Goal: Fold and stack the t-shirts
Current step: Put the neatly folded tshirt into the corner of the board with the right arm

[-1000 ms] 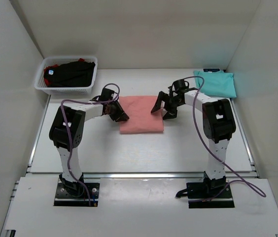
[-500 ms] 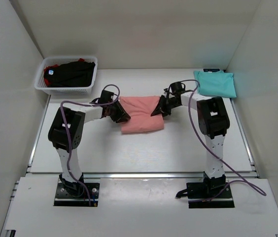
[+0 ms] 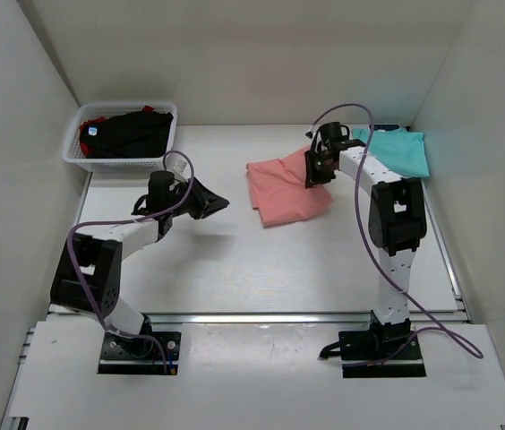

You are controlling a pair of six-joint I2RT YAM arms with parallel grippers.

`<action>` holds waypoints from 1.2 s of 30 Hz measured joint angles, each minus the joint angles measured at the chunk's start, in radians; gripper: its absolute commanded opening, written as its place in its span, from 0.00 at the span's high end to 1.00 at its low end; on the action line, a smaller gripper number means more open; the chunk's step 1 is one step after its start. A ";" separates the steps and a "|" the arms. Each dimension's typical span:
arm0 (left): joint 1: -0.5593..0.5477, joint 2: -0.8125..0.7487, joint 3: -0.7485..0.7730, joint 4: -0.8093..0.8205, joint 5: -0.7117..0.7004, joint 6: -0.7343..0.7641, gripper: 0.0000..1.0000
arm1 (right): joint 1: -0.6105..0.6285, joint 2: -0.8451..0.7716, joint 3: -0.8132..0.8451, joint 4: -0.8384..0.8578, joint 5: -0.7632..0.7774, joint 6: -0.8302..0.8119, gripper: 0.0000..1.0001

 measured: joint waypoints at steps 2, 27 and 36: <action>-0.006 -0.045 0.000 0.000 0.001 0.026 0.71 | -0.022 -0.017 0.005 -0.001 0.059 -0.058 1.00; -0.003 -0.179 -0.179 -0.127 -0.028 0.222 0.72 | -0.443 0.136 0.509 -0.030 0.073 -0.290 1.00; -0.027 -0.179 -0.192 -0.137 -0.029 0.224 0.72 | -0.501 0.296 0.605 -0.022 0.082 -0.284 1.00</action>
